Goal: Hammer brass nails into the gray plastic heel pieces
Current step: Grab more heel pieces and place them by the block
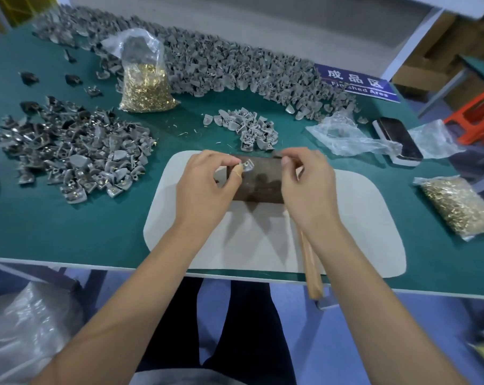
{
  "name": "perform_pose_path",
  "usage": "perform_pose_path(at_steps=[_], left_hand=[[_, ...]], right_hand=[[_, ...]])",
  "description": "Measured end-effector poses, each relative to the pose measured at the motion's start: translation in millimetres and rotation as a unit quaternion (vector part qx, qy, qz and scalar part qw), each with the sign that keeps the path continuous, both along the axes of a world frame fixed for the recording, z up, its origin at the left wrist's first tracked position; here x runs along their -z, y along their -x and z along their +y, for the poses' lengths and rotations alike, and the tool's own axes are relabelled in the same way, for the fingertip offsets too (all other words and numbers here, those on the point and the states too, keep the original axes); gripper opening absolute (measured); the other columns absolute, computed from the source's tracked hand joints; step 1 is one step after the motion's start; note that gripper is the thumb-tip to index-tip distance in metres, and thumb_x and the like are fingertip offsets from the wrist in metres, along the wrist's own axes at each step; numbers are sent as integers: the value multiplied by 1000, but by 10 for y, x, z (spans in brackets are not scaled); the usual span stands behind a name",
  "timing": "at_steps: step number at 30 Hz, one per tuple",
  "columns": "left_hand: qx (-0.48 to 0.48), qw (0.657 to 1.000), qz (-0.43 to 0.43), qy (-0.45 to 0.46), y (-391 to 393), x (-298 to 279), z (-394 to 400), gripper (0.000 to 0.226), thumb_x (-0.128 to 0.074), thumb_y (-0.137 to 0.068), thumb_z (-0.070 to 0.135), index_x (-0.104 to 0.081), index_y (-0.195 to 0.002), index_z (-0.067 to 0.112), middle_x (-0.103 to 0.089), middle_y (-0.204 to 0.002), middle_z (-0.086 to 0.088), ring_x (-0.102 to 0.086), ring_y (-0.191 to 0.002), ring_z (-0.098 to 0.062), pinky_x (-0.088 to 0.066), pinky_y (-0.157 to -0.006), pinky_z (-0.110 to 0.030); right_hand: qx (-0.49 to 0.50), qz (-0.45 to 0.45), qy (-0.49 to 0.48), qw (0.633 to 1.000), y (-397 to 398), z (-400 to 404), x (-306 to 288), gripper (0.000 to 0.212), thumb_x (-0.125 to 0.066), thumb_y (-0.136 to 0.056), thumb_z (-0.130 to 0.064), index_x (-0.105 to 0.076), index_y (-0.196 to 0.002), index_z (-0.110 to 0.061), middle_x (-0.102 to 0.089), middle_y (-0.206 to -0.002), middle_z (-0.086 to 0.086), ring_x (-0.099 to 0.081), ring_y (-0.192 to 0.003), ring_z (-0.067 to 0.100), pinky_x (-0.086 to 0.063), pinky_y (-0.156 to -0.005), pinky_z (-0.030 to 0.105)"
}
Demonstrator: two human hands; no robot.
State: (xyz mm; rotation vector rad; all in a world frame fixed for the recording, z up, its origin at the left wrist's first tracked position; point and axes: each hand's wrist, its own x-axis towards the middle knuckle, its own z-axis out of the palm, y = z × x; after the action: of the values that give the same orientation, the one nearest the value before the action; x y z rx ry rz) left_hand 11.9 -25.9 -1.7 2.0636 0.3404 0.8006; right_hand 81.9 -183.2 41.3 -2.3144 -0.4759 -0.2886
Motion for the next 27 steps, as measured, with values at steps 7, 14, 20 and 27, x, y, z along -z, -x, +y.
perform_pose_path(at_steps=[7, 14, 20, 27], left_hand=[[-100, 994, 33, -40, 314, -88, 579, 10, -59, -94, 29, -67, -97, 23, -64, -104, 12, -51, -111, -13, -41, -98, -37], [-239, 962, 84, -106, 703, -51, 1283, 11, -66, -92, 33, -72, -97, 25, -64, -116, 9, -46, -126, -19, -33, -106, -41], [-288, 948, 109, -79, 789, -60, 1689, 14, -66, -92, 37, -75, -99, 28, -60, -122, 8, -40, -130, -22, -35, -104, -47], [-219, 970, 40, -102, 747, -104, 1572, 20, -68, -95, 31, -74, -111, 21, -62, -121, 5, -42, -126, -20, -35, -108, -35]], right_hand=[[-154, -21, 14, 988, 192, 658, -41, 15, -61, -98, -14, -76, -100, -17, -73, -96, -6, -62, -93, 12, -49, -87, 29], [-266, -19, 45, 963, 394, 1476, 94, 15, -60, -100, -17, -75, -97, -20, -72, -92, -7, -60, -86, 11, -50, -83, 34], [-276, -5, 30, 961, 366, 1790, 128, 17, -61, -100, -17, -74, -110, -22, -71, -97, -9, -60, -87, 7, -48, -82, 27], [-227, -14, 68, 971, 191, 1632, 118, 16, -61, -99, -18, -76, -100, -24, -71, -90, -13, -56, -80, 5, -47, -76, 29]])
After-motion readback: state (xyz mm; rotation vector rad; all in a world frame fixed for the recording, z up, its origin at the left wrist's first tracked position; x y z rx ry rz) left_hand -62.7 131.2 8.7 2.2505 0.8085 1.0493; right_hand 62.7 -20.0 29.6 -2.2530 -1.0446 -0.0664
